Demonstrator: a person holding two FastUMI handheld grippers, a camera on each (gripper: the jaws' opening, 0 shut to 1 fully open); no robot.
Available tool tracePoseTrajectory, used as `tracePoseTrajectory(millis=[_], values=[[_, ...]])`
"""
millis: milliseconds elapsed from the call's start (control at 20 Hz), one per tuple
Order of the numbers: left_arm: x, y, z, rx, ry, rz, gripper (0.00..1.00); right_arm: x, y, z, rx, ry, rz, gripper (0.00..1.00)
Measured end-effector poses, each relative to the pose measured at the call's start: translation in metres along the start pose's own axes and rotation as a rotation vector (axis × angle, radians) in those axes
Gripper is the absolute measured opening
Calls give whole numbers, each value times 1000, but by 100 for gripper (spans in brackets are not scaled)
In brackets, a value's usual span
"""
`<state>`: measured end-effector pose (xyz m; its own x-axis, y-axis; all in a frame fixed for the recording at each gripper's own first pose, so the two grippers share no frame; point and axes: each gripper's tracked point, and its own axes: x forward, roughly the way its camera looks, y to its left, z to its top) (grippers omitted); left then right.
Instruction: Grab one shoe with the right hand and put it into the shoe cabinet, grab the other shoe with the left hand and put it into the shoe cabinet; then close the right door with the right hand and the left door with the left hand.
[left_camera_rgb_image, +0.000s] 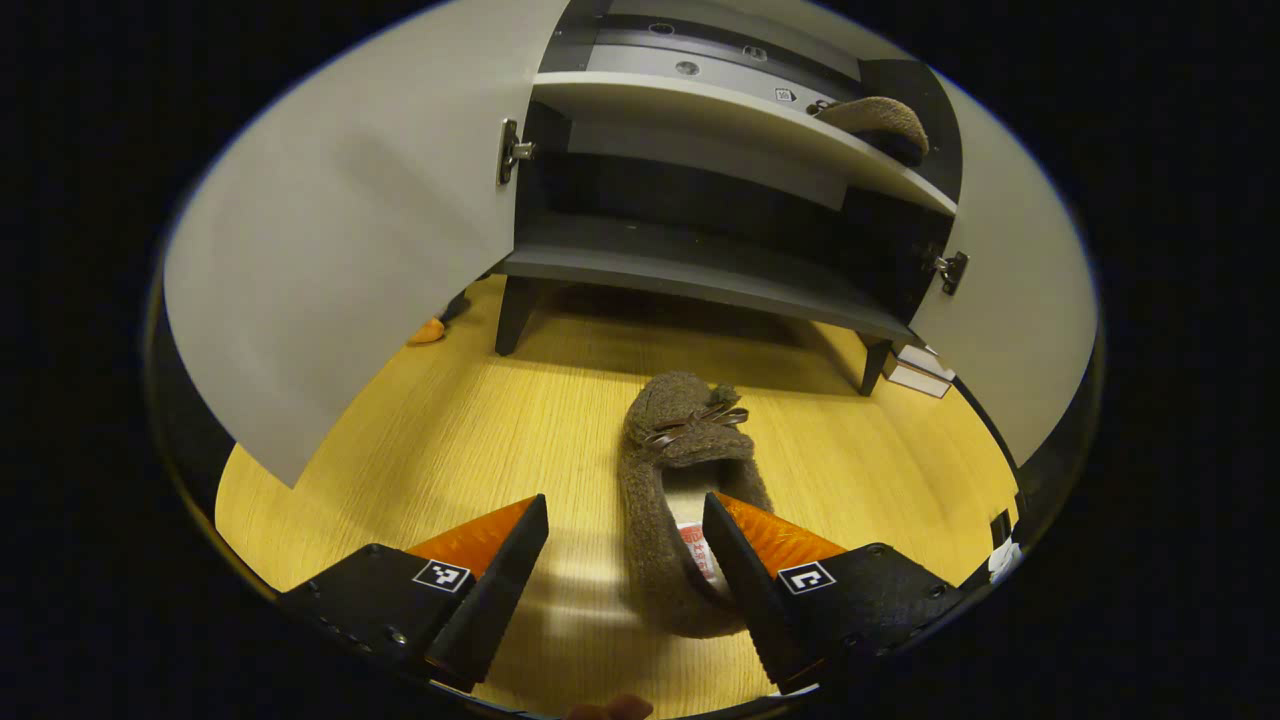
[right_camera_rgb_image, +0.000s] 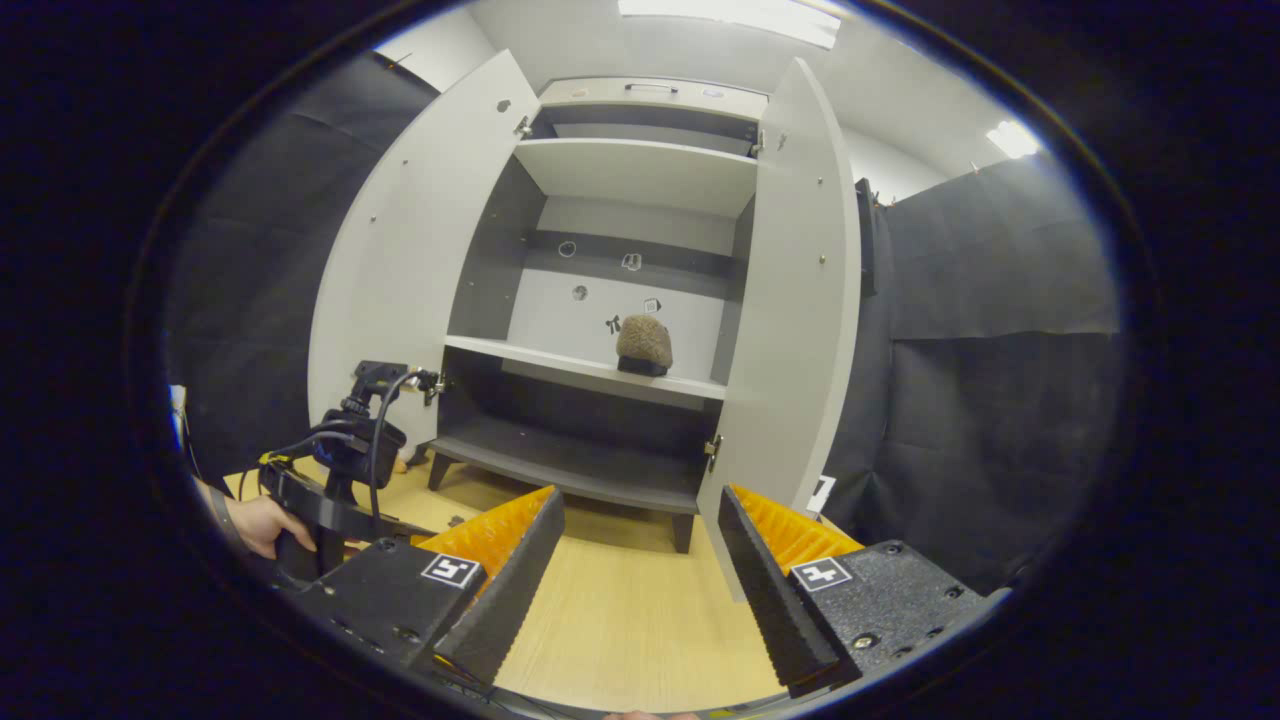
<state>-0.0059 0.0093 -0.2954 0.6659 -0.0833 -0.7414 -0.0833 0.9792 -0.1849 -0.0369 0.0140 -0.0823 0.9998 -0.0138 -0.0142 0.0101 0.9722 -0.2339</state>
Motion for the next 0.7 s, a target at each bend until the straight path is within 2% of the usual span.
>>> tracePoseTrajectory(millis=[500, 600, 700], values=[[58, 11, 9, -9, -26, 10, 95, 22, -6, -11, 9, 61, -26, 98], [63, 9, 11, -17, -43, 7, 94, 26, -6, -13, 12, 74, -28, 98], [66, 4, 13, -46, -73, -7, 84, 32, -6, -14, 14, 82, -30, 98]])
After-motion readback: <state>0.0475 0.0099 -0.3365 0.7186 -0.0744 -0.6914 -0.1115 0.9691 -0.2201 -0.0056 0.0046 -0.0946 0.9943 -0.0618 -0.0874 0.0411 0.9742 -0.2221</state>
